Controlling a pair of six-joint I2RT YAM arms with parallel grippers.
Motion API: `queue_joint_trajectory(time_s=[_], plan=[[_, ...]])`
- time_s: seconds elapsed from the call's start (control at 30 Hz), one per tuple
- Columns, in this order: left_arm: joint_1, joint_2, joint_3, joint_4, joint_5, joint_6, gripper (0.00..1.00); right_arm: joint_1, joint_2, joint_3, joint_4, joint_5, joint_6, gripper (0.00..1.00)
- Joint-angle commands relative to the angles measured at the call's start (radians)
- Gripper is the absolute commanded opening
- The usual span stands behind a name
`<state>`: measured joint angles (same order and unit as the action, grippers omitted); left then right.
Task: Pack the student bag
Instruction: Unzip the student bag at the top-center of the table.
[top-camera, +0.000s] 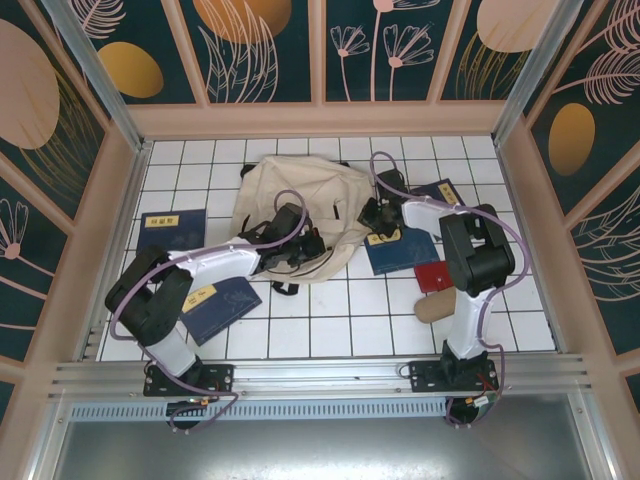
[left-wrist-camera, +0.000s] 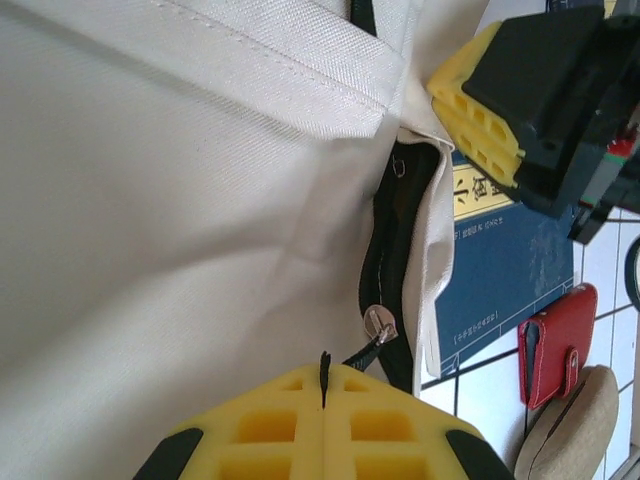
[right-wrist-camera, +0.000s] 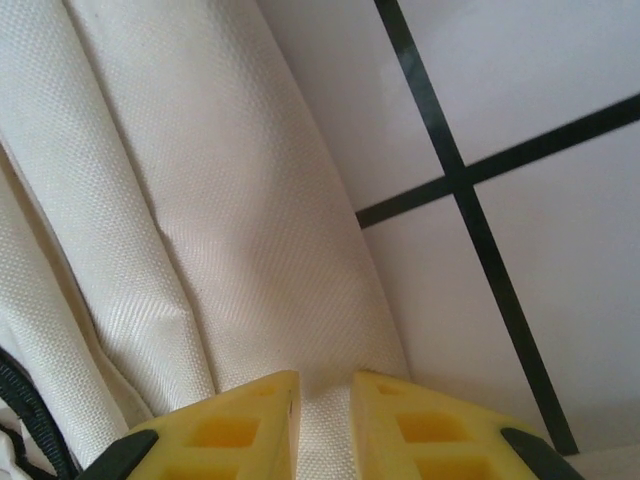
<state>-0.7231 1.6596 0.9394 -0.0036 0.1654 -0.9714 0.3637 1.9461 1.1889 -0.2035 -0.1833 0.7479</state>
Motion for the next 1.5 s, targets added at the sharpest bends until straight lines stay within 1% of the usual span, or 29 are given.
queue_joint_trajectory(time_s=[0.0, 0.07, 0.13, 0.17, 0.2, 0.23, 0.3, 0.33, 0.43, 0.53, 0.63, 0.8, 0.93, 1.0, 1.07, 1.13, 1.2, 1.3, 1.47], plan=[[0.005, -0.042, -0.013, -0.104, -0.039, 0.067, 0.00, -0.013, 0.027, 0.030, -0.061, 0.109, -0.049, 0.23], [0.007, -0.023, 0.012, -0.081, -0.019, 0.073, 0.00, -0.009, -0.024, 0.043, -0.065, 0.074, -0.094, 0.25], [0.006, 0.005, 0.027, -0.051, 0.007, 0.085, 0.00, 0.004, -0.093, 0.045, -0.090, 0.051, -0.137, 0.29], [0.006, 0.021, 0.068, -0.037, 0.020, 0.091, 0.00, 0.013, -0.132, 0.037, -0.109, 0.049, -0.149, 0.34], [0.006, 0.039, 0.085, -0.026, 0.032, 0.095, 0.00, 0.020, -0.170, 0.022, -0.125, 0.036, -0.156, 0.42], [0.006, 0.048, 0.102, -0.019, 0.044, 0.099, 0.00, 0.022, -0.199, 0.006, -0.135, 0.015, -0.151, 0.46], [0.006, 0.094, 0.132, -0.004, 0.073, 0.116, 0.00, 0.021, -0.251, -0.049, -0.147, -0.060, -0.104, 0.49], [0.006, 0.105, 0.145, 0.000, 0.083, 0.122, 0.00, 0.026, -0.267, -0.075, -0.147, -0.096, -0.076, 0.49], [0.007, 0.124, 0.163, -0.001, 0.094, 0.130, 0.00, 0.051, -0.299, -0.124, -0.168, -0.137, 0.026, 0.48], [0.006, 0.130, 0.162, -0.004, 0.095, 0.129, 0.00, 0.097, -0.315, -0.134, -0.178, -0.147, 0.108, 0.48], [0.006, 0.128, 0.154, -0.007, 0.088, 0.126, 0.00, 0.152, -0.297, -0.111, -0.199, -0.138, 0.158, 0.48], [0.006, 0.112, 0.136, -0.008, 0.069, 0.119, 0.00, 0.170, -0.261, -0.106, -0.220, -0.081, 0.237, 0.46], [0.006, 0.100, 0.122, 0.002, 0.066, 0.118, 0.00, 0.170, -0.233, -0.100, -0.192, -0.106, 0.242, 0.46], [0.006, 0.098, 0.119, 0.004, 0.069, 0.120, 0.00, 0.170, -0.205, -0.077, -0.198, -0.119, 0.226, 0.48], [0.005, 0.098, 0.118, 0.007, 0.071, 0.119, 0.00, 0.173, -0.182, -0.056, -0.214, -0.107, 0.219, 0.51], [0.005, 0.098, 0.116, 0.008, 0.070, 0.120, 0.00, 0.175, -0.167, -0.042, -0.236, -0.087, 0.219, 0.52], [0.006, 0.097, 0.115, 0.010, 0.069, 0.119, 0.00, 0.176, -0.155, -0.036, -0.262, -0.062, 0.237, 0.48], [0.007, 0.097, 0.115, 0.014, 0.070, 0.116, 0.00, 0.176, -0.125, -0.032, -0.290, -0.063, 0.249, 0.42], [0.005, 0.098, 0.114, 0.010, 0.062, 0.115, 0.00, 0.178, -0.122, -0.027, -0.296, -0.047, 0.263, 0.41]])
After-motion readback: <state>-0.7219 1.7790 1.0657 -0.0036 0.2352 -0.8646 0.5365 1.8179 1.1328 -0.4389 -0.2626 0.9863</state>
